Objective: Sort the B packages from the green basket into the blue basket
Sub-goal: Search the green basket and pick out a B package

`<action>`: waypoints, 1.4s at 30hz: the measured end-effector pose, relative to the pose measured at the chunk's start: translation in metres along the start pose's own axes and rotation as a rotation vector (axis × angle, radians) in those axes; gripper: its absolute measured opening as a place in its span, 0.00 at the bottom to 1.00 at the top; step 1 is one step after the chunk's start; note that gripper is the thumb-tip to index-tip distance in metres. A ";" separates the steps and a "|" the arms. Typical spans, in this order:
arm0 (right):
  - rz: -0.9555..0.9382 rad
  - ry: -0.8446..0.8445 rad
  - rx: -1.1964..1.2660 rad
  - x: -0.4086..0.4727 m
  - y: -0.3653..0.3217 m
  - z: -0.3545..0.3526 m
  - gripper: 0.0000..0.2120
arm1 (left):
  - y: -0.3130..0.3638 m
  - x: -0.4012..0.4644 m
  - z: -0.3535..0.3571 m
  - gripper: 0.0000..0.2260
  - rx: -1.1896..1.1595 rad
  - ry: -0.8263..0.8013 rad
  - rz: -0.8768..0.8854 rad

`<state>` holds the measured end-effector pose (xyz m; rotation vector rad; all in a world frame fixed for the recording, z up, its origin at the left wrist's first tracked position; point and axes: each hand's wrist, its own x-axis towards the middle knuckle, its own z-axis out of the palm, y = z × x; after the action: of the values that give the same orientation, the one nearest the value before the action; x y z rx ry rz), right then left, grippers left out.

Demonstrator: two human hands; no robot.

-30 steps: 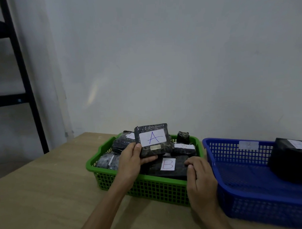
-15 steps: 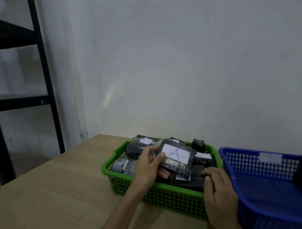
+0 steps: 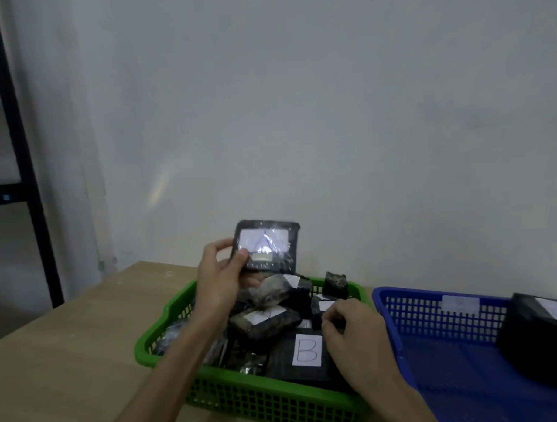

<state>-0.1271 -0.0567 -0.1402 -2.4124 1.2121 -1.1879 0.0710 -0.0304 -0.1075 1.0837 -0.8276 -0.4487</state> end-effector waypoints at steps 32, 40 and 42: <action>0.189 -0.068 -0.123 0.096 0.026 0.029 0.14 | -0.043 -0.003 0.015 0.05 0.887 -0.037 0.490; 0.255 -0.184 -0.117 0.104 0.059 0.049 0.12 | -0.041 0.001 0.008 0.06 0.881 0.014 0.470; 0.328 -0.141 -0.006 0.107 0.059 0.044 0.11 | -0.042 0.001 0.008 0.07 0.884 0.015 0.460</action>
<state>-0.0929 -0.1817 -0.1365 -2.1488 1.4915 -0.9027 0.0687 -0.0536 -0.1433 1.6291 -1.2682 0.3628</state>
